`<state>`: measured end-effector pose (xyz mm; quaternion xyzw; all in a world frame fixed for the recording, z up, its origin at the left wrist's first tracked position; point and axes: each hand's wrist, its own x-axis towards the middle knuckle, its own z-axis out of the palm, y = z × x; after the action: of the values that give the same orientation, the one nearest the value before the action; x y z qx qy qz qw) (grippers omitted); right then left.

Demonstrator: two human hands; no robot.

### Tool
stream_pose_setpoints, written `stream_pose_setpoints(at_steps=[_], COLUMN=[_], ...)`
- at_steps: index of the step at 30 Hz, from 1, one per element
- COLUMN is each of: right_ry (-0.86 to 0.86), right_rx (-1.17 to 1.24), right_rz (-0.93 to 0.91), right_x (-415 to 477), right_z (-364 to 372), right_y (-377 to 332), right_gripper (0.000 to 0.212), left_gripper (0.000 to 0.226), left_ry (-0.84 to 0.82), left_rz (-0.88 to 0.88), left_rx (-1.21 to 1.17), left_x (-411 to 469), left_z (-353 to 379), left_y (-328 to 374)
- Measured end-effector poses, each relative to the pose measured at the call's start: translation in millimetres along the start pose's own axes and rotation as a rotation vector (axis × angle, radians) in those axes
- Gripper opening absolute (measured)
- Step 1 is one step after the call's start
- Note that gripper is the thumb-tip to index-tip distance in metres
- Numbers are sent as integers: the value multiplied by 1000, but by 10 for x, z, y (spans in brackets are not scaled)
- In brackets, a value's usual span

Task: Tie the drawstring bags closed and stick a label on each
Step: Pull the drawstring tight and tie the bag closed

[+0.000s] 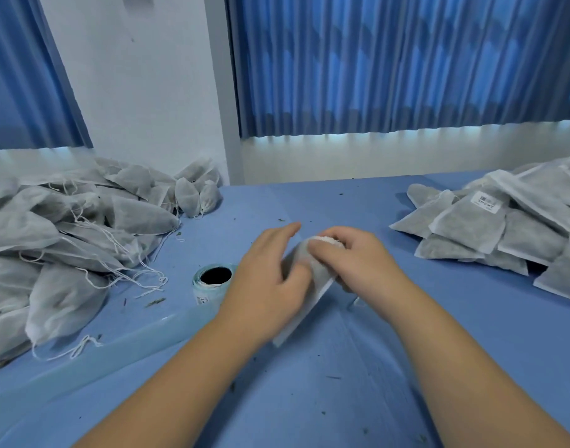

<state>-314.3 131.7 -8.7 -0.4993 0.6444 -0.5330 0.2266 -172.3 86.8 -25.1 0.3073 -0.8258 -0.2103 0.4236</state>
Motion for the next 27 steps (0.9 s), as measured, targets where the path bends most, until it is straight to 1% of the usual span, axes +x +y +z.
stream_pose_setpoints(at_steps=[3,5,7,8,10,11,13,16,18,20,22,23,25,27], right_ry=[-119,-175,-253,-276,-271,-257,-223,-223,-254,-301,-366,-393,-421,-386], right_rx=[105,131,132,86,-87,-154,-201,-264,-271,-206,-121,-90,-43,1], right_rz=[4,37,65,70,67,65,73,45,6,-14,-19,-22,-46,-77], right_x=[-60,-96,-121,-130,-138,-136,-126,-128,-157,-211,-272,-296,-331,-355], right_z=[77,68,54,46,24,8,-47,-150,-198,-244,-289,-310,-339,-346], right_y=[-80,-129,-165,-174,-189,-189,-181,-178,-160,-130,-107,-106,-114,-119], right_gripper=[22,21,21,22,26,26,24,17,18,18,14,10,8,8], left_gripper=[67,68,62,58,51,44,29,28,29,25,19,21,26,22], left_ry=[-96,-83,-75,-93,-142,-139,-108,-69,-107,-155,-197,-241,-346,-389], left_rz=[116,179,216,214,206,220,257,276,254,189,146,132,79,-11], left_rx=[134,212,254,274,372,441,512,445,415,387,338,291,106,-108], left_x=[-58,-70,-60,-55,-46,-43,-51,-59,-78,-107,-138,-153,-184,-206], left_z=[60,28,-34,-61,-103,-124,-172,-211,-199,-160,-115,-106,-101,-105], left_y=[55,44,7,-16,-44,-53,-42,-37,14,52,71,87,115,143])
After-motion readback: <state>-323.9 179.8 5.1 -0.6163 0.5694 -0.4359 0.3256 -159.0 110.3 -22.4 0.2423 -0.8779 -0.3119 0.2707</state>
